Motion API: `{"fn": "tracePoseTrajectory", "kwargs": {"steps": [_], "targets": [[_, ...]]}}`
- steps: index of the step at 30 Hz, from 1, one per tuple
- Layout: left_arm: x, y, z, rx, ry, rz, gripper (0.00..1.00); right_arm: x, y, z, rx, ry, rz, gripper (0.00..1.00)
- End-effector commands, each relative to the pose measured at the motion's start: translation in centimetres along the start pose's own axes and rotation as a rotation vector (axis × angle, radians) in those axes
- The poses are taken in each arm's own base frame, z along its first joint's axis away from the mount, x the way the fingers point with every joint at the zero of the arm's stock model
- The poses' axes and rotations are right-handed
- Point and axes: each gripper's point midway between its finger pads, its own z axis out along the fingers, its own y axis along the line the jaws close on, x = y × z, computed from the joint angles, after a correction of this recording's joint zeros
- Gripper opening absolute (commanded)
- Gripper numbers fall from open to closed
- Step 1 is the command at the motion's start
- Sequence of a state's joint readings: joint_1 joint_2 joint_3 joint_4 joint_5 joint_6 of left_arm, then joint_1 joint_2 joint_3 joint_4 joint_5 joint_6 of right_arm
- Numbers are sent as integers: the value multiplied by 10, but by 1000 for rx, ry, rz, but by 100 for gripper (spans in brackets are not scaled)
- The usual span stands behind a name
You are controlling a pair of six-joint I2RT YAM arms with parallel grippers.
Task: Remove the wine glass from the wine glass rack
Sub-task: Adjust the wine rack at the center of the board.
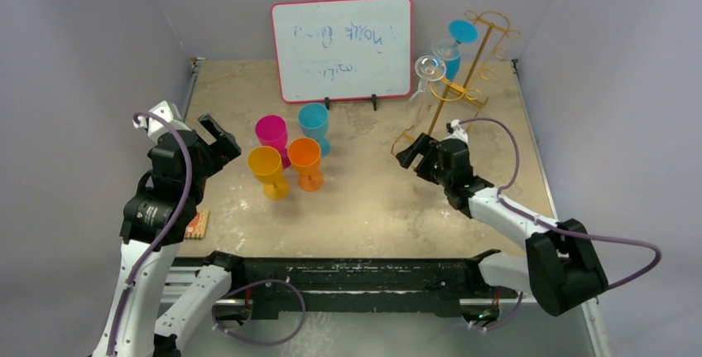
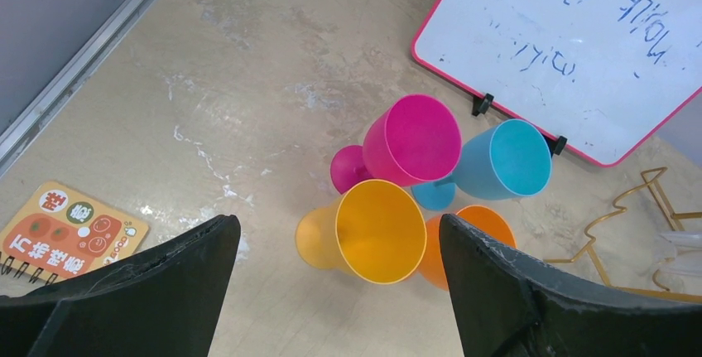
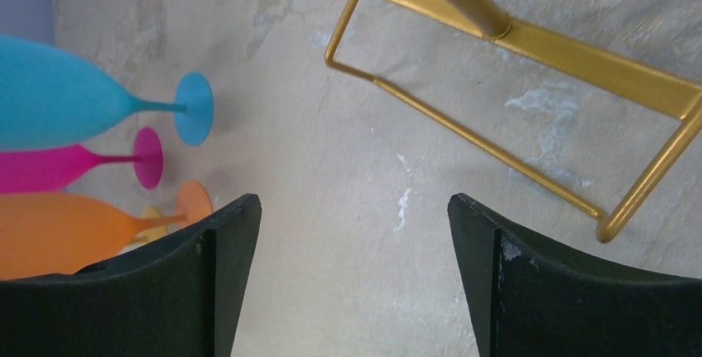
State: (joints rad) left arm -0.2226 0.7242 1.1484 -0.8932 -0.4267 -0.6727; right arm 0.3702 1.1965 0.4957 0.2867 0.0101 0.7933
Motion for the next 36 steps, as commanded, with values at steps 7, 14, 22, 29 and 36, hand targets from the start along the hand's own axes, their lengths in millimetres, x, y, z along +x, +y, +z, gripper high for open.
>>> {"fn": "tracePoseTrajectory", "kwargs": {"steps": [7, 14, 22, 29, 36], "targets": [[-18, -21, -10, 94, -34, -77, 90, -42, -13, 18, 141, -201, 85, 87], [-13, -24, -8, 107, -18, -95, 90, -28, -29, 25, 227, -134, 55, 88], [-8, -25, -7, 115, 0, -106, 90, -25, -60, 4, 372, -151, 71, 92], [-3, -26, -6, 122, 18, -105, 90, -40, -91, -21, 460, -204, 97, 93], [-3, -28, -7, 134, 17, -115, 90, -53, -81, -33, 368, -232, 92, 93]]}}
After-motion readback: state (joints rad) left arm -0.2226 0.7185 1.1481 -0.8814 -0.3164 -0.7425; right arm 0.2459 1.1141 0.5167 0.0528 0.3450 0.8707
